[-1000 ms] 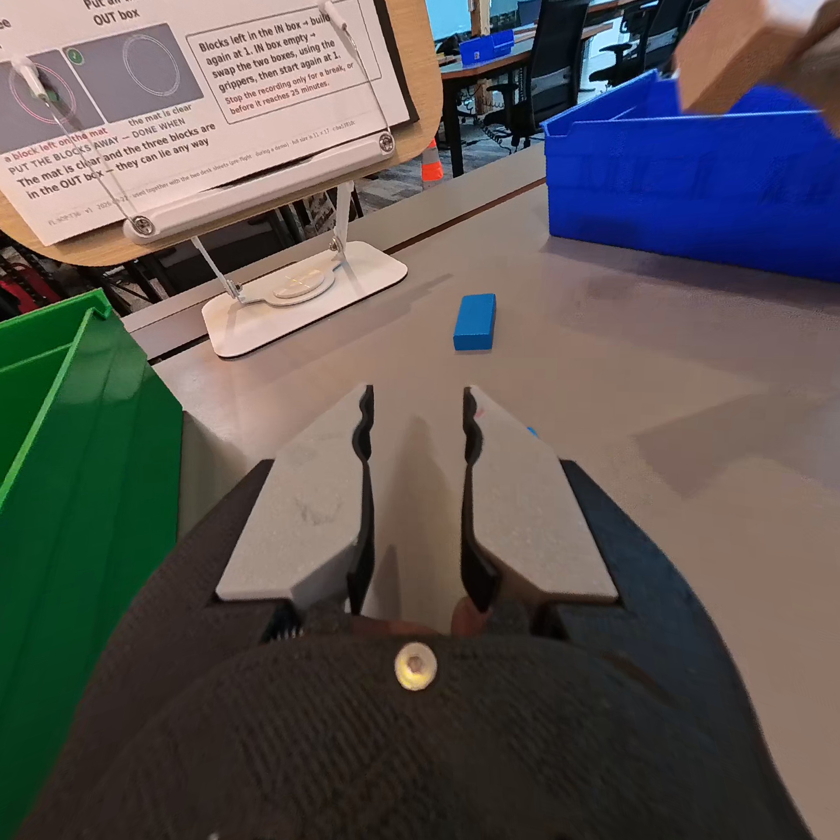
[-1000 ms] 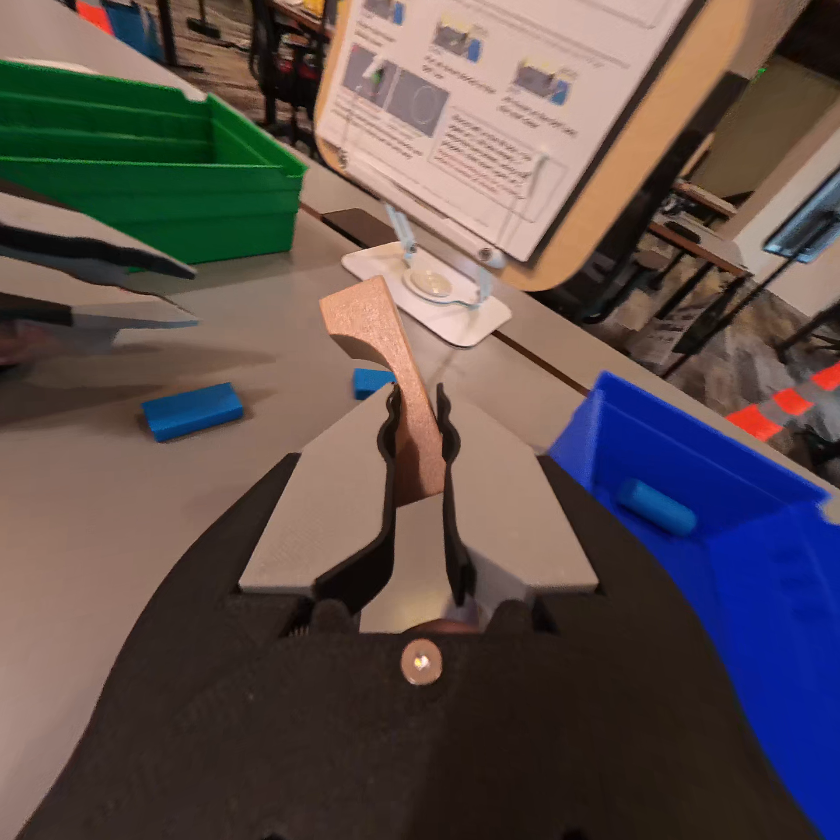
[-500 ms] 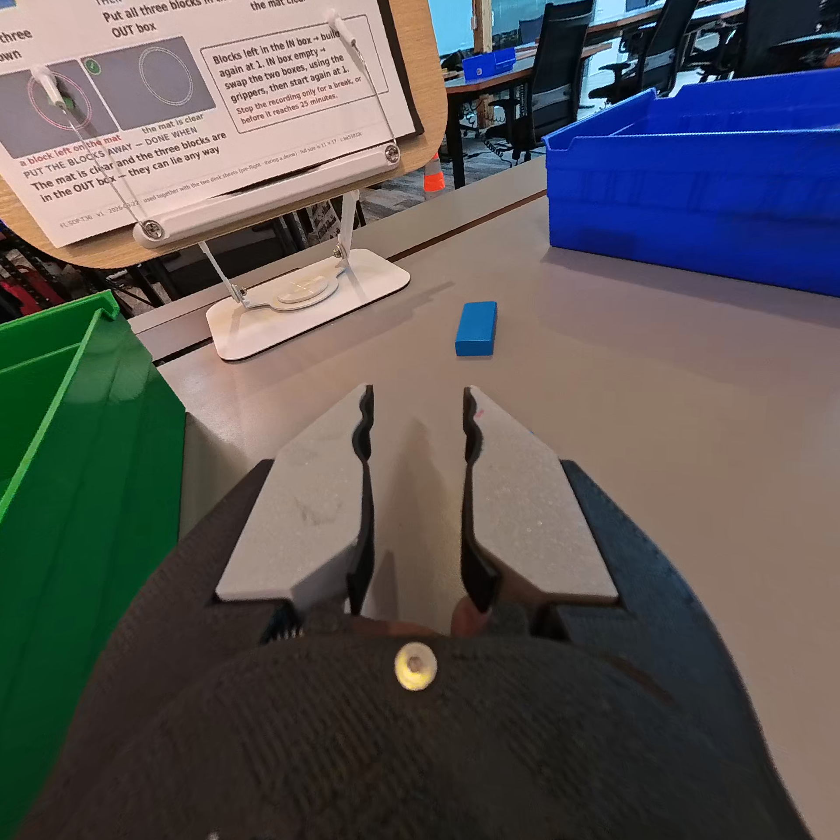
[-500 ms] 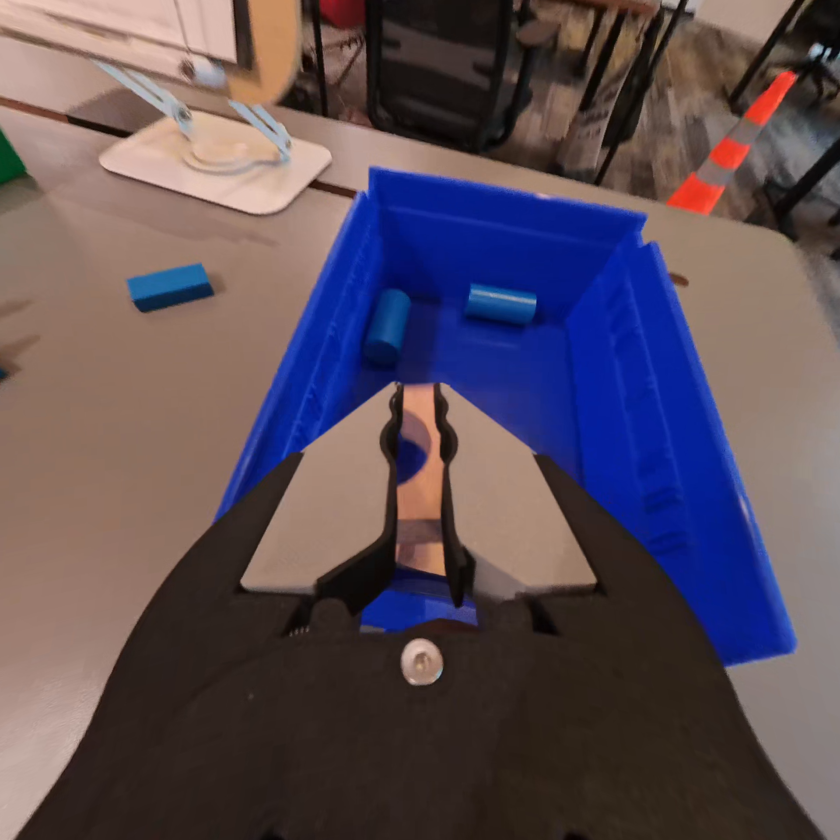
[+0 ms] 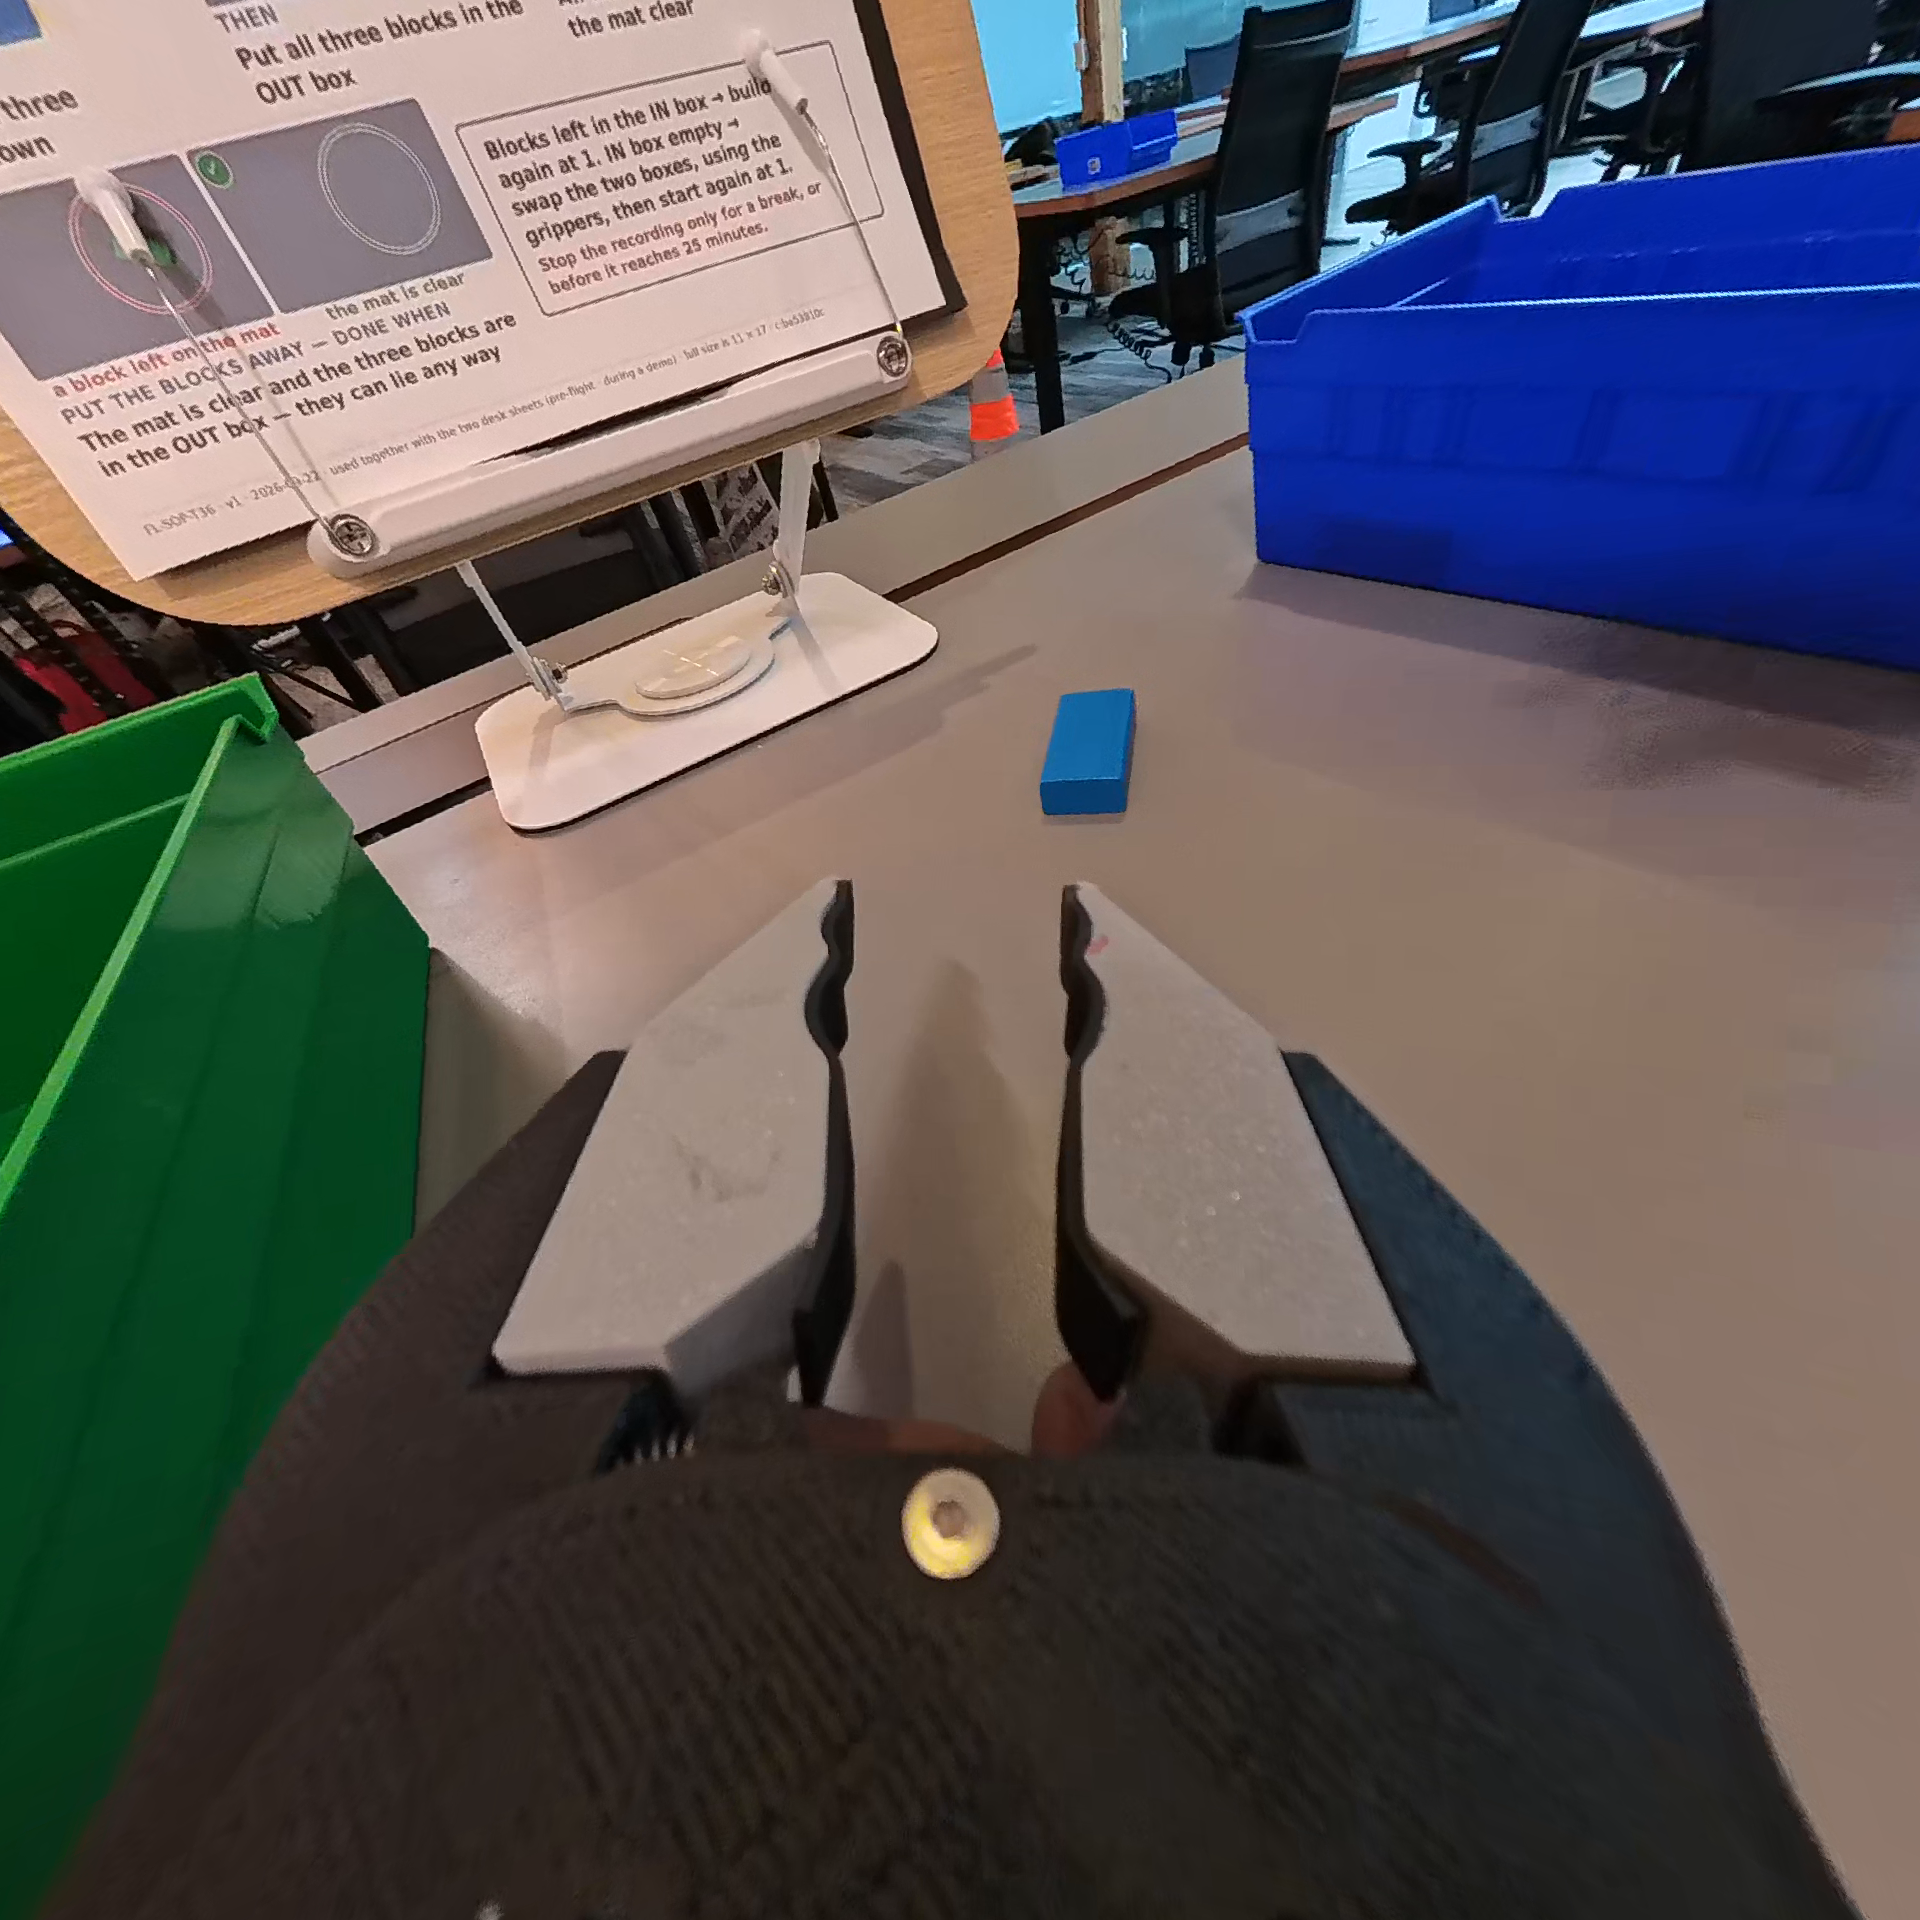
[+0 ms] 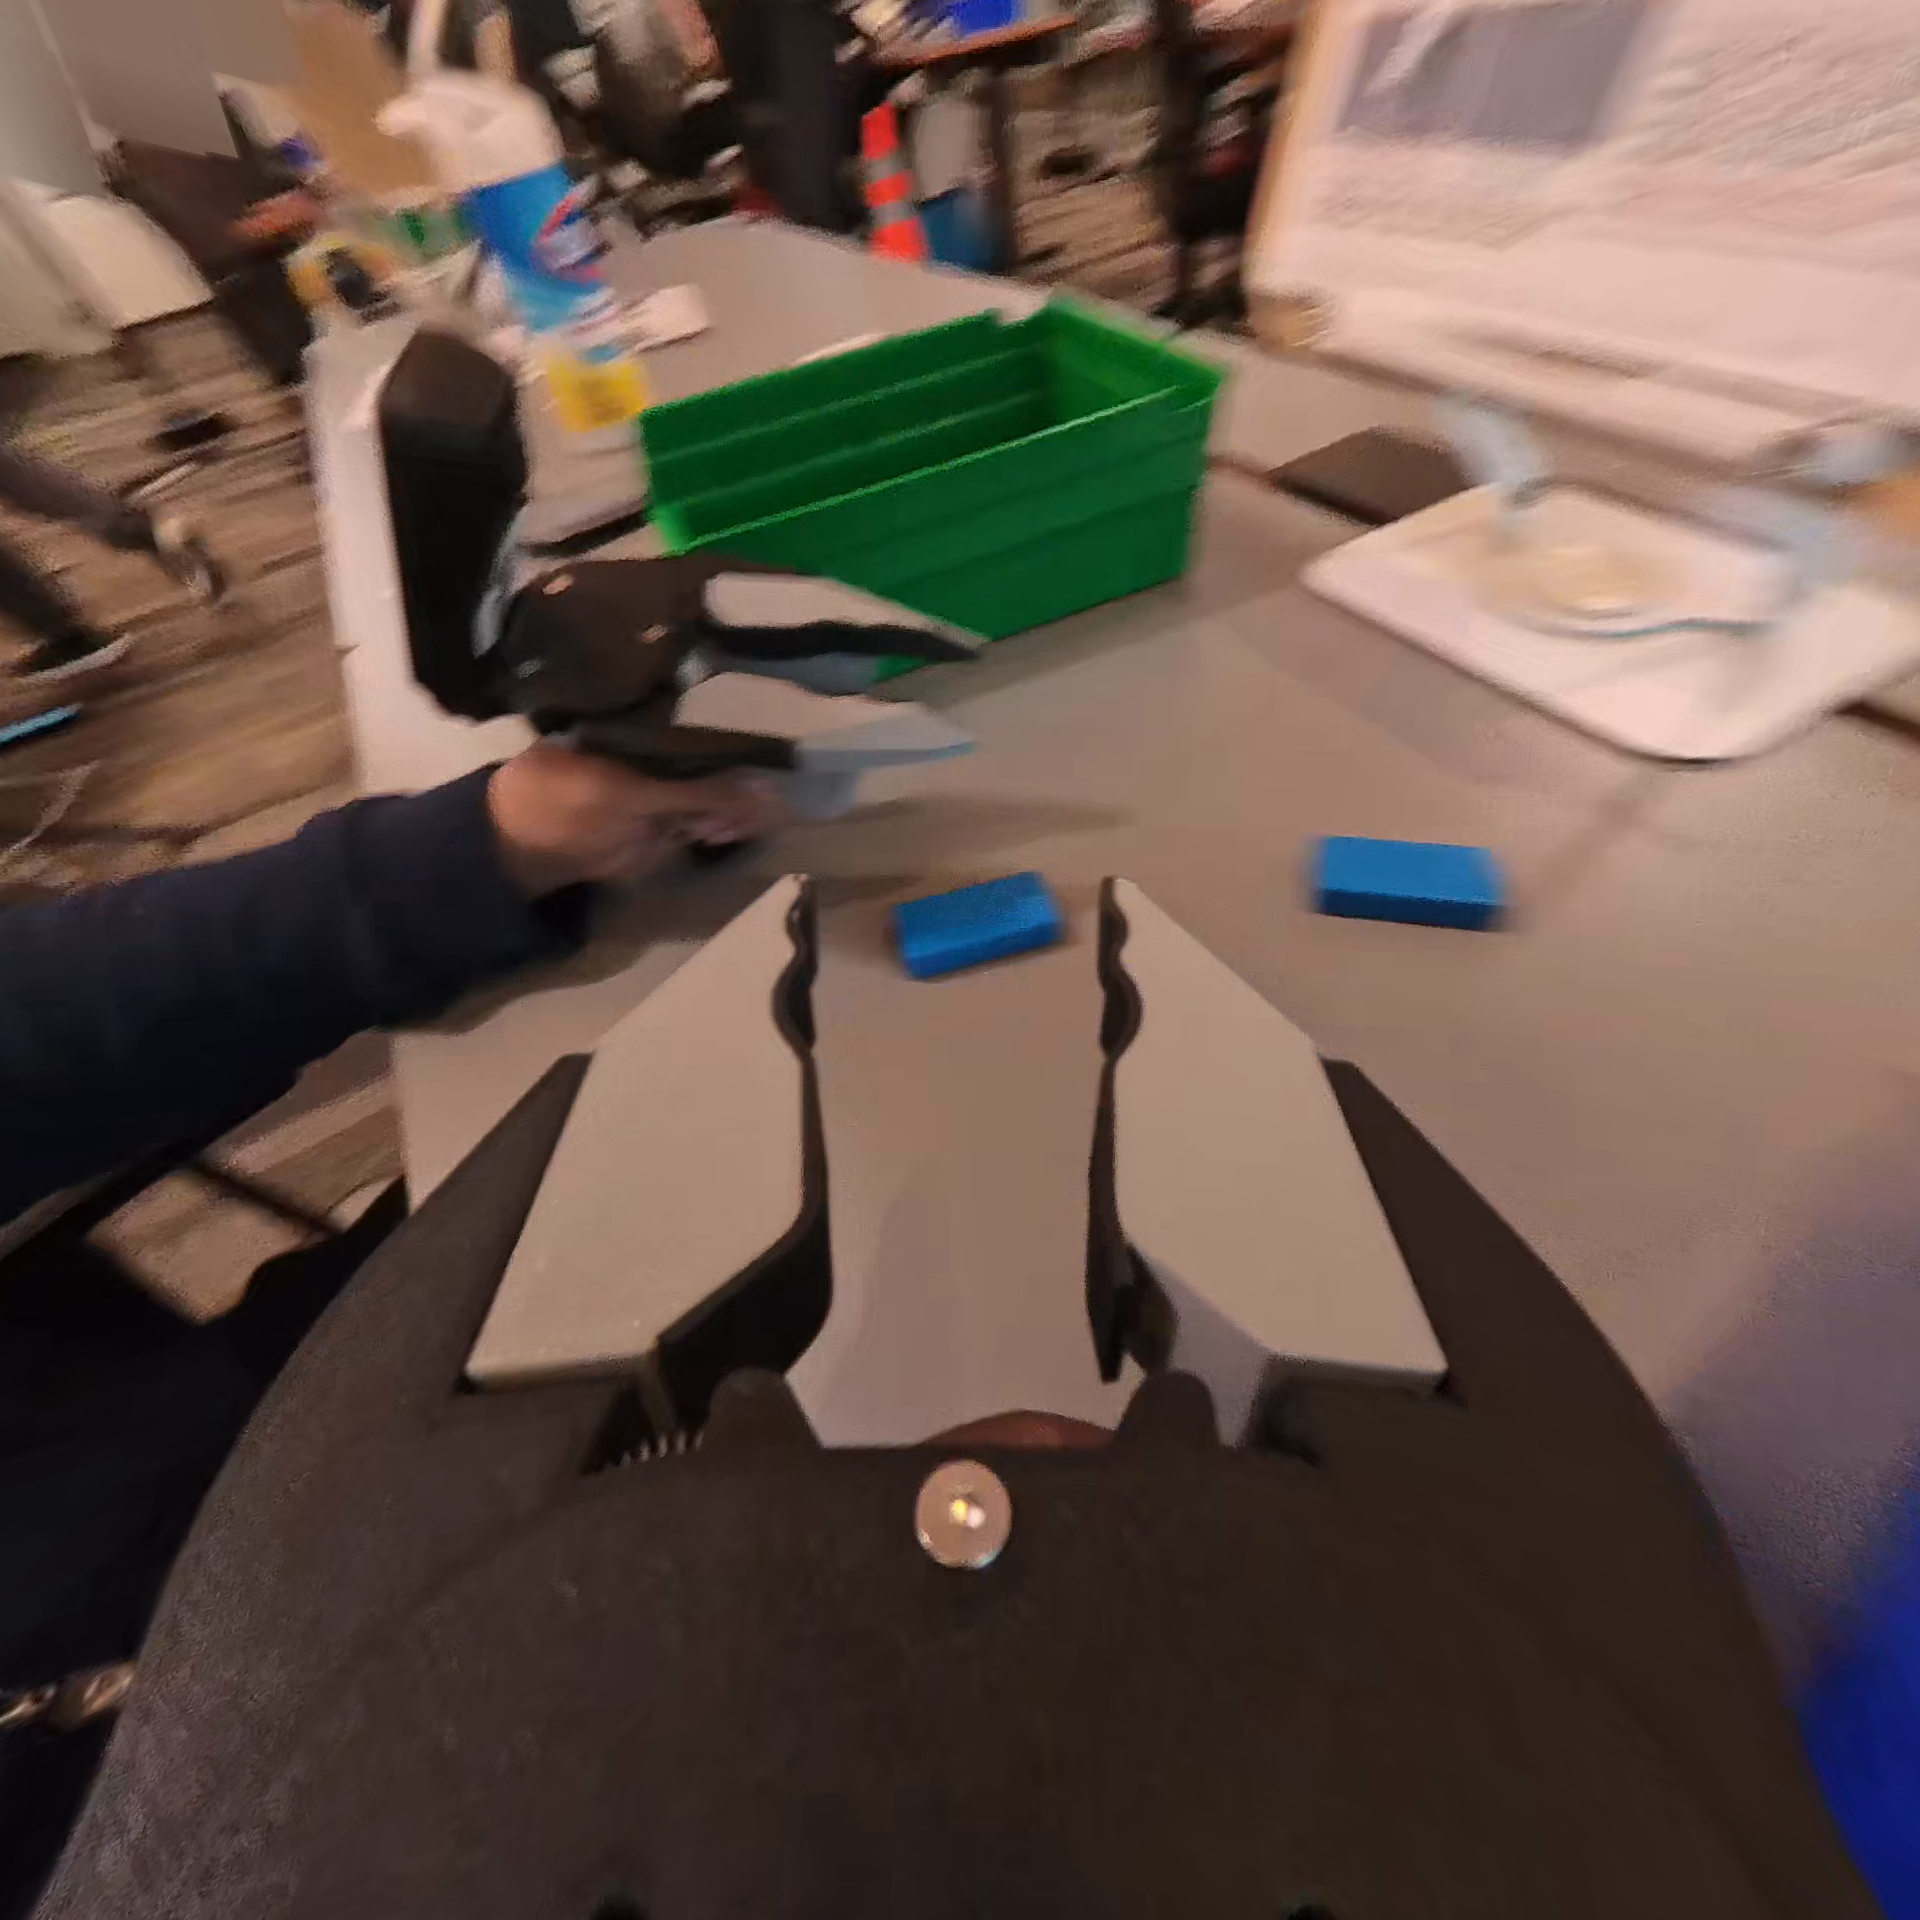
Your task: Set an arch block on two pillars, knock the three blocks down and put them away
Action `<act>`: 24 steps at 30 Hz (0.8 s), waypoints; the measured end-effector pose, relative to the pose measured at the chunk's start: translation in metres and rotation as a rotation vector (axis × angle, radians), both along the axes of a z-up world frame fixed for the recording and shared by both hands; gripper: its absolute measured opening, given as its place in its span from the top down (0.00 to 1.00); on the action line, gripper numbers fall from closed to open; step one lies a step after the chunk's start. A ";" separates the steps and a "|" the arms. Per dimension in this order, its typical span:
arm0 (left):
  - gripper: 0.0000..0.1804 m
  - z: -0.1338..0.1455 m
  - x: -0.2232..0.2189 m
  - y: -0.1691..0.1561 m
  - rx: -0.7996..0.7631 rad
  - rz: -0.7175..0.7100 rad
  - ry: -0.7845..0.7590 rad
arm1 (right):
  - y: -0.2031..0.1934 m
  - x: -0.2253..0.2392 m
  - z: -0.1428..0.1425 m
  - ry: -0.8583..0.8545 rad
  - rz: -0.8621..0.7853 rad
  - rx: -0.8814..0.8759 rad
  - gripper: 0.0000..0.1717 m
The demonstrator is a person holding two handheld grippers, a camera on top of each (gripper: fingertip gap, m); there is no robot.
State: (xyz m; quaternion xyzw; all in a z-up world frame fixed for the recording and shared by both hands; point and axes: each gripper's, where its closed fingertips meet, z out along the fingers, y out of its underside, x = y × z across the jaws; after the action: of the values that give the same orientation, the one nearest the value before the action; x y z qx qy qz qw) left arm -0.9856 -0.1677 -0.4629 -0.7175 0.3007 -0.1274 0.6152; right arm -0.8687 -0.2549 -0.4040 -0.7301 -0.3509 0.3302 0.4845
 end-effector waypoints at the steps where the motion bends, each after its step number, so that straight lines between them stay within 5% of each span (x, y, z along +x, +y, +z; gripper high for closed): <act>1: 0.79 0.000 0.000 0.000 -0.001 0.001 -0.001 | -0.005 -0.023 -0.015 -0.026 0.063 -0.029 0.64; 6: 0.79 0.000 -0.005 0.003 -0.011 0.026 -0.013 | 0.014 -0.081 -0.089 -0.236 0.141 -0.070 0.57; 13: 0.80 -0.002 -0.011 0.007 -0.044 0.052 -0.041 | 0.038 -0.100 -0.123 -0.366 0.149 -0.076 0.53; 19: 0.80 -0.004 -0.007 0.006 -0.044 0.037 -0.013 | 0.058 -0.102 -0.127 -0.473 0.067 0.042 0.53; 24: 0.80 -0.002 -0.009 0.005 -0.034 0.039 -0.024 | 0.057 -0.104 -0.094 -0.405 0.062 0.262 0.61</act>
State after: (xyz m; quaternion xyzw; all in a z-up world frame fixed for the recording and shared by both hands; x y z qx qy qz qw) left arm -0.9941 -0.1625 -0.4647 -0.7319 0.2770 -0.1291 0.6090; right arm -0.9724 -0.1981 -0.4978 -0.7014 -0.5029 0.1432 0.4844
